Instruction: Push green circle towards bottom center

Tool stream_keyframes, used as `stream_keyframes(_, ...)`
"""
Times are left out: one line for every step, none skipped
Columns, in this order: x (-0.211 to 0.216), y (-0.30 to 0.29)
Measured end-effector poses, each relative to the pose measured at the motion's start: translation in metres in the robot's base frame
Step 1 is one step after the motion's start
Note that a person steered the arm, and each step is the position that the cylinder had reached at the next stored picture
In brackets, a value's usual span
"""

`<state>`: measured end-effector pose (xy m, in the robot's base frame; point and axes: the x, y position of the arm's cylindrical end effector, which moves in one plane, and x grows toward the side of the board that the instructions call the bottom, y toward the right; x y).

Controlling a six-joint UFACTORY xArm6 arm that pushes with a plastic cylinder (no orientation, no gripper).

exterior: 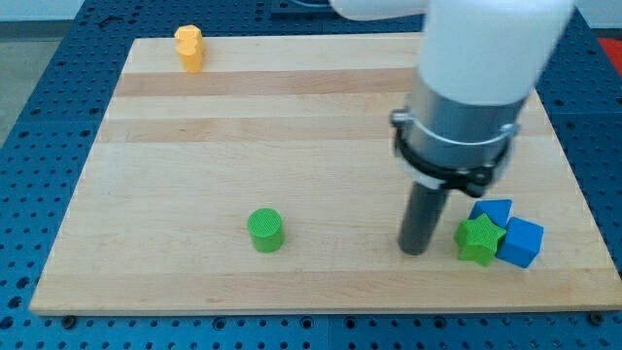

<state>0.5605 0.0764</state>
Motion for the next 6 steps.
stream_keyframes(-0.004, -0.032)
stream_keyframes(-0.028, -0.044)
stream_keyframes(-0.053, -0.058)
stream_keyframes(-0.057, -0.112)
stream_keyframes(-0.057, -0.112)
stream_keyframes(-0.038, -0.151)
